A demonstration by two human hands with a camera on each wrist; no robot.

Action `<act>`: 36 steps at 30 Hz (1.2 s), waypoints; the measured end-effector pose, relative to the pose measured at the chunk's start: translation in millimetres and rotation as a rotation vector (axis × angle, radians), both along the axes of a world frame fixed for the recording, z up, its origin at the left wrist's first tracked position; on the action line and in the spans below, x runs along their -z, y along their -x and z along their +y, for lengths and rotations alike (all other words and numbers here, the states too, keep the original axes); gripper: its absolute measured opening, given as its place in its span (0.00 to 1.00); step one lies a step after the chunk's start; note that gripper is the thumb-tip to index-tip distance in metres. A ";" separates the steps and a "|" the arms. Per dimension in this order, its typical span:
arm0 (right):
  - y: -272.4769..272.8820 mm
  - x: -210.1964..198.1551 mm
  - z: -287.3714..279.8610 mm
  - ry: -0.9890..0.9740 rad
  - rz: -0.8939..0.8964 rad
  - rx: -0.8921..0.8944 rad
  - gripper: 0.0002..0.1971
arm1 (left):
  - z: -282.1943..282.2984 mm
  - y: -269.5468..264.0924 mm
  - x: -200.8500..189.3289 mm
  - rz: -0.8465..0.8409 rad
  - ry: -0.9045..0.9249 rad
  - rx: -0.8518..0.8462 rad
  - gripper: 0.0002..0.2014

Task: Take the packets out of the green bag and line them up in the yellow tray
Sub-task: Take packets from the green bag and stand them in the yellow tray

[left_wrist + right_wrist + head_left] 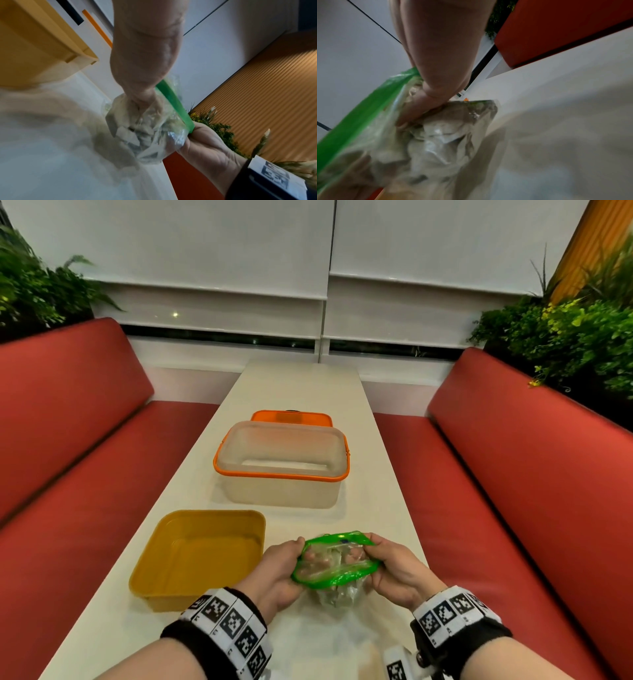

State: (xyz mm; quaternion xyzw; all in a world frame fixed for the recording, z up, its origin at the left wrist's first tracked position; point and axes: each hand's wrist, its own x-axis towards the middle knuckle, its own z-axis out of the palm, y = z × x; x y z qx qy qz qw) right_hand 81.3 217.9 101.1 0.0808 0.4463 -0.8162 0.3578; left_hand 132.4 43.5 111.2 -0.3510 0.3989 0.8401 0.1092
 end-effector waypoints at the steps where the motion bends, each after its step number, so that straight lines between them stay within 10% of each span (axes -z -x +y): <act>1: -0.6 0.4 -1.1 0.005 -0.013 0.003 0.13 | 0.7 1.3 0.2 -0.008 0.016 -0.034 0.12; 15: 3.0 4.6 2.3 0.171 -0.078 0.102 0.19 | 1.7 3.5 17.8 0.013 -0.019 -0.154 0.08; 21: 0.9 13.7 -9.6 -0.387 0.137 0.098 0.11 | 8.2 -2.3 14.1 0.128 0.423 -0.016 0.12; 26: -2.0 12.9 -4.8 -1.004 0.922 0.030 0.20 | 8.6 -14.6 1.7 0.557 1.298 0.342 0.12; 30: -20.0 0.9 -3.8 -1.093 1.232 -0.151 0.13 | 10.9 -22.9 6.5 0.599 1.329 0.605 0.10; 36: -30.2 -5.3 -14.3 -1.356 1.229 -0.334 0.07 | 8.5 -25.7 10.7 0.473 1.308 0.623 0.09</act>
